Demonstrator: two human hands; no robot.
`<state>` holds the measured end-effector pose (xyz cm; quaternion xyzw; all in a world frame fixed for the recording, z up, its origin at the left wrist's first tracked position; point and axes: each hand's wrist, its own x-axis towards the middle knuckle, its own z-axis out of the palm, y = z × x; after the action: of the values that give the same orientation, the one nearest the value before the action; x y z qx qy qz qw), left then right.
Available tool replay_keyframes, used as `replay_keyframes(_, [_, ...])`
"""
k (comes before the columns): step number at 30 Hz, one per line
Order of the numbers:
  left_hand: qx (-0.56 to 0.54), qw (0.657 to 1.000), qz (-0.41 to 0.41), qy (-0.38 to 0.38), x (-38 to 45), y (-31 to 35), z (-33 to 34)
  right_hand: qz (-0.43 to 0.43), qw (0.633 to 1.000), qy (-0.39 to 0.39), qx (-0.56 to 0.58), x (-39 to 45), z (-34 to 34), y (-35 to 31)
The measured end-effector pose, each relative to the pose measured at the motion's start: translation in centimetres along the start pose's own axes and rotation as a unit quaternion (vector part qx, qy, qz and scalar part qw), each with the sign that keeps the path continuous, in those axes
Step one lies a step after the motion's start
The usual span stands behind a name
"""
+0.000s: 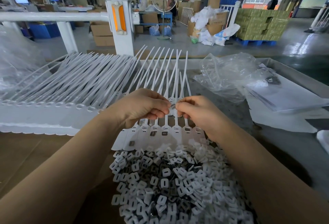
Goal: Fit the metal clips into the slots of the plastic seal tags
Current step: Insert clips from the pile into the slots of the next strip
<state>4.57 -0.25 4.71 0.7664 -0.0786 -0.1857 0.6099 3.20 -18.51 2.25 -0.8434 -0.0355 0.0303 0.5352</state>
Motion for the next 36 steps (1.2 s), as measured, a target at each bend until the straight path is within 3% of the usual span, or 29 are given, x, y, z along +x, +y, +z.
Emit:
replay_keyframes(6, [0.041, 0.999, 0.02, 0.016, 0.3, -0.5, 0.8, 0.016, 1.0, -0.001, 0.02, 0.1, -0.1, 0.2])
replay_keyframes(10, [0.109, 0.994, 0.033, 0.003, 0.4, -0.7, 1.7, 0.064, 0.993, 0.079, 0.057, 0.8, -0.2, 0.6])
replay_keyframes(14, [0.213, 0.975, 0.053, -0.014, 0.4, -0.8, 3.5, 0.101, 0.981, 0.088, 0.141, 1.4, -0.2, 1.0])
replay_keyframes(19, [0.243, 0.968, 0.052, -0.023, 1.3, -1.1, 5.5, 0.141, 0.954, 0.074, 0.252, 1.2, -0.3, 0.7])
replay_keyframes(31, [0.364, 0.93, 0.048, 0.0, 1.6, -1.6, 7.0, 0.166, 0.945, 0.085, 0.267, 1.1, -0.3, 0.6])
replay_keyframes(36, [0.361, 0.931, 0.043, 0.008, 1.5, -1.4, 7.2, 0.169, 0.945, 0.089, 0.266, 1.2, -0.4, 0.7])
